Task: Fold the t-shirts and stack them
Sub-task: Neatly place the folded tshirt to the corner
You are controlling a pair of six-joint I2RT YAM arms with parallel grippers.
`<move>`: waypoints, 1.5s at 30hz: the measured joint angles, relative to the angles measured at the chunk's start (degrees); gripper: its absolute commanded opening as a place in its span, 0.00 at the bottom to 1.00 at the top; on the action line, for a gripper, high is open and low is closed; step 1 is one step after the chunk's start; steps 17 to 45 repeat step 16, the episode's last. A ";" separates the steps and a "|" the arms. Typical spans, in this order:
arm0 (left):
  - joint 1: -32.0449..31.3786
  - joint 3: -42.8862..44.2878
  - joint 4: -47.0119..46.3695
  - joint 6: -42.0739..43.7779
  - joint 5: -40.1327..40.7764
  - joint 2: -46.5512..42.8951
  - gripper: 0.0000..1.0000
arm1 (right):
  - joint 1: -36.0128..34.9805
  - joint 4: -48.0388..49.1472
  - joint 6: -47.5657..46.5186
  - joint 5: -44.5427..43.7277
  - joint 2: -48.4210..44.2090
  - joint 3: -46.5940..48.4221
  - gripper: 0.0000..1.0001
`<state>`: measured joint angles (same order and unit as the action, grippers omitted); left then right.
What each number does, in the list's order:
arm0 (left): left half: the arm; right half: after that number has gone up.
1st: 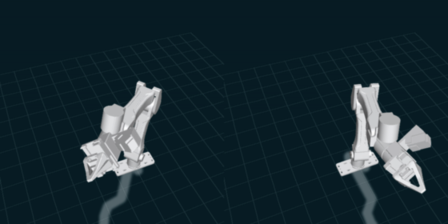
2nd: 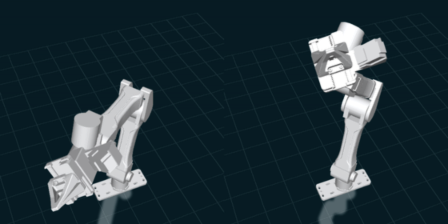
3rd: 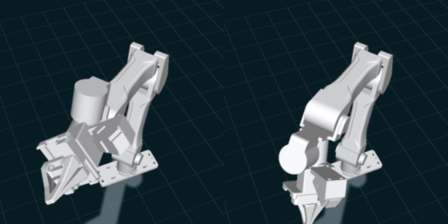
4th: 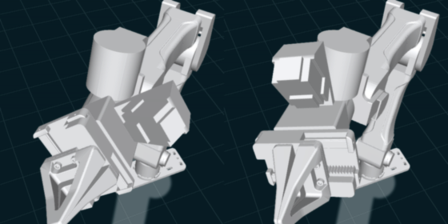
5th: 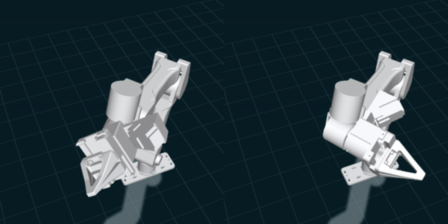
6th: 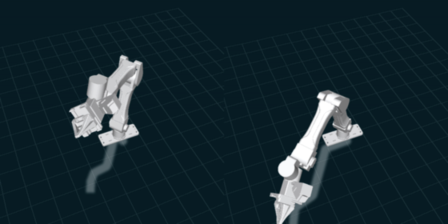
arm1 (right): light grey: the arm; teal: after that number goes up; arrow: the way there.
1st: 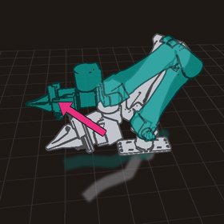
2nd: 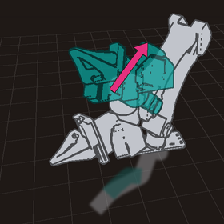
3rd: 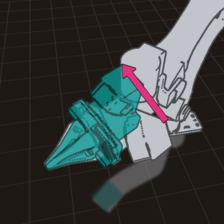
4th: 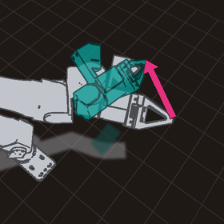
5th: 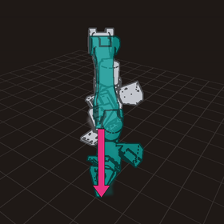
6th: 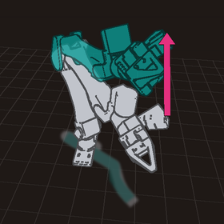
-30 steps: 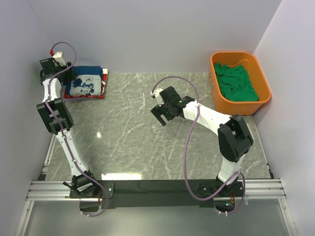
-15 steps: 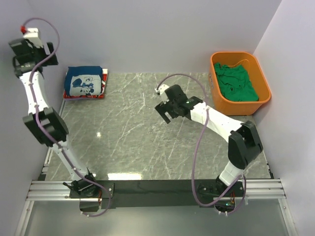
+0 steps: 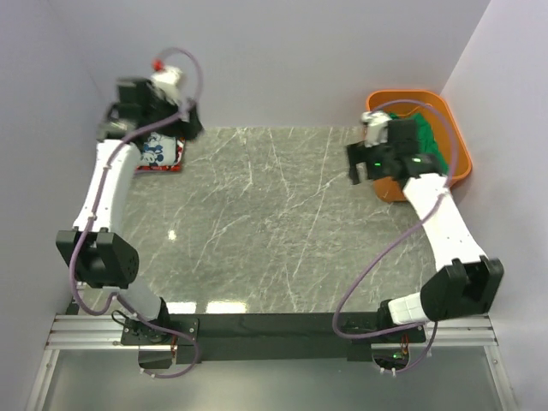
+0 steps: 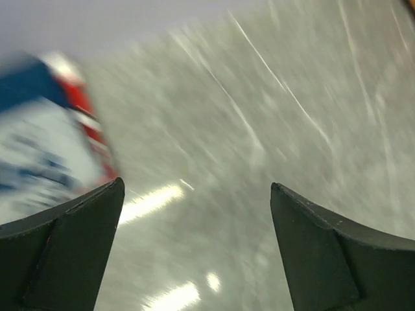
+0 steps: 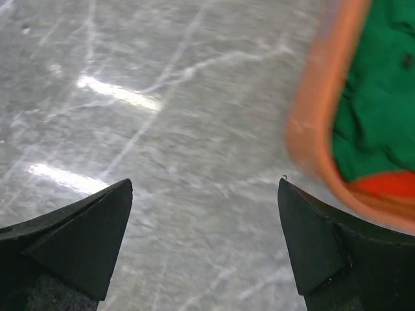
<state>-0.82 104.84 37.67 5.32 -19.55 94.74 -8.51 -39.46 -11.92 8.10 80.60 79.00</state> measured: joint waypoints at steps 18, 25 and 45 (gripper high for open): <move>-15.13 -43.54 -1.01 -6.71 2.14 -18.10 0.99 | 4.59 -11.04 -4.57 15.47 -22.53 -23.50 0.99; -15.13 -43.54 -1.01 -6.71 2.14 -18.10 0.99 | 4.59 -11.04 -4.57 15.47 -22.53 -23.50 0.99; -15.13 -43.54 -1.01 -6.71 2.14 -18.10 0.99 | 4.59 -11.04 -4.57 15.47 -22.53 -23.50 0.99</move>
